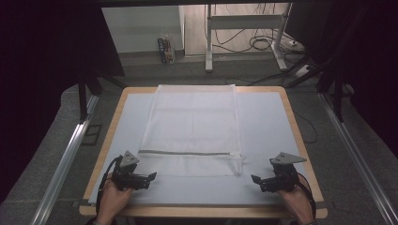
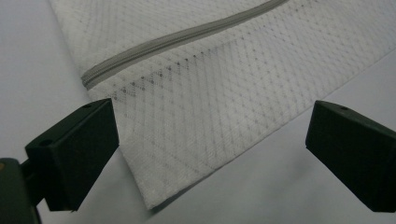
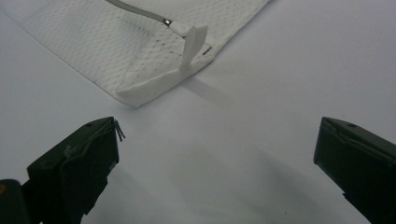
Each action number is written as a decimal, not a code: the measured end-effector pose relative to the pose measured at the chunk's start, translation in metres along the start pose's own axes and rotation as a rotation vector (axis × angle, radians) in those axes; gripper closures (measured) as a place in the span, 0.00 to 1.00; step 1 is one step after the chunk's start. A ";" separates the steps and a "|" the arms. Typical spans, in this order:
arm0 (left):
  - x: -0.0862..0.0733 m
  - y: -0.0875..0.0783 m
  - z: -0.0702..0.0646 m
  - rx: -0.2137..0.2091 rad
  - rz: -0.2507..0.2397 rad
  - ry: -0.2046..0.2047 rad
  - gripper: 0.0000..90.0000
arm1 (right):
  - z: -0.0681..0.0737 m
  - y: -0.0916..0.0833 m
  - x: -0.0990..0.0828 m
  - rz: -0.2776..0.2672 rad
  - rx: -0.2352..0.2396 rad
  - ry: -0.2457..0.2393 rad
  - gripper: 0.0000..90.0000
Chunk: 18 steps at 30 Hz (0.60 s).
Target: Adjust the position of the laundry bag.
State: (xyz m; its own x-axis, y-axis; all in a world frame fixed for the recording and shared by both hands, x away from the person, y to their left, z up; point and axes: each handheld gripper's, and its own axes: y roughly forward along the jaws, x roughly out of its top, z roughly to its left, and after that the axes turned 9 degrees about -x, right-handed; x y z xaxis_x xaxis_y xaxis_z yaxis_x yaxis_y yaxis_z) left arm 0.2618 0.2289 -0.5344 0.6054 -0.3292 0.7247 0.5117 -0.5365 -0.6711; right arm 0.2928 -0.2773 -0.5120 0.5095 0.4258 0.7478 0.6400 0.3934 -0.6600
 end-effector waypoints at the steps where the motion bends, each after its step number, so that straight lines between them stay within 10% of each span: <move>1: 0.000 0.001 0.001 -0.004 -0.018 -0.004 0.04 | 0.000 0.000 0.000 0.002 -0.005 -0.005 0.00; 18: 0.000 0.007 0.002 -0.024 0.016 -0.011 0.04 | -0.003 -0.004 0.002 -0.003 0.005 0.067 0.00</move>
State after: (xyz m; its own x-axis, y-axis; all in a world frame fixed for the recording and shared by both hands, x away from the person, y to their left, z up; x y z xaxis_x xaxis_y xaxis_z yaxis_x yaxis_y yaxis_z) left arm 0.2659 0.2267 -0.5394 0.6200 -0.3296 0.7120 0.4869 -0.5500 -0.6786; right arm 0.2929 -0.2804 -0.5081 0.5450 0.3687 0.7530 0.6390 0.3988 -0.6577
